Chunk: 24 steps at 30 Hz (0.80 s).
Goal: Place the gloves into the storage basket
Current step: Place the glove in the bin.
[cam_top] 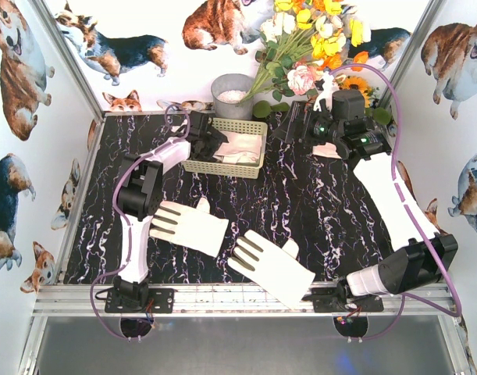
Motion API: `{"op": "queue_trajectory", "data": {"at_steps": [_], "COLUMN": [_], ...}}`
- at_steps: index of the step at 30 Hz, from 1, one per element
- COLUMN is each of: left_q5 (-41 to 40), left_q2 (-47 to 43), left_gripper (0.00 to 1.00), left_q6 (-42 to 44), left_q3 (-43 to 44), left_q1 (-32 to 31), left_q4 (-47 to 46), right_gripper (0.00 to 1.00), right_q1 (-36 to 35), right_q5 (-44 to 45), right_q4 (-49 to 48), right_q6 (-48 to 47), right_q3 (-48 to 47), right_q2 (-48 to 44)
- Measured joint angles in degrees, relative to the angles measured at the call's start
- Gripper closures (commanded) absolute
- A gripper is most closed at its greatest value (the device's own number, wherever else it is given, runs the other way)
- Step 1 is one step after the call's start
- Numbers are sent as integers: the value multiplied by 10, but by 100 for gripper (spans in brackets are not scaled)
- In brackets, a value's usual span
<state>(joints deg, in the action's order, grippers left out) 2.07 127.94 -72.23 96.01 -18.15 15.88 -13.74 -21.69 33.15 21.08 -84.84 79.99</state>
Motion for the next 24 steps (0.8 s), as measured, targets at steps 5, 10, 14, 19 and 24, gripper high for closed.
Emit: {"op": "queue_trajectory", "data": {"at_steps": [5, 10, 14, 19, 24], "left_q5": [-5, -9, -8, -10, -17], "left_q2": [-19, -60, -93, -113, -137], "left_gripper": [25, 24, 24, 24, 24], "left_q6": [17, 52, 94, 147, 198], "left_q3": [0, -5, -3, 9, 11], "left_q1": [0, 0, 0, -3, -11], "left_q4": [20, 33, 33, 40, 56], "right_gripper": [3, 3, 4, 4, 6], "right_q1": [0, 0, 0, 0, 0], "right_q5": [8, 10, 10, 10, 10], "right_q4": [0, 0, 0, 0, 7], "right_q6": [-2, -2, -3, -14, -32], "right_q3": [1, 3, 3, 3, 3], "right_q2": [0, -1, -1, -1, -1]}}
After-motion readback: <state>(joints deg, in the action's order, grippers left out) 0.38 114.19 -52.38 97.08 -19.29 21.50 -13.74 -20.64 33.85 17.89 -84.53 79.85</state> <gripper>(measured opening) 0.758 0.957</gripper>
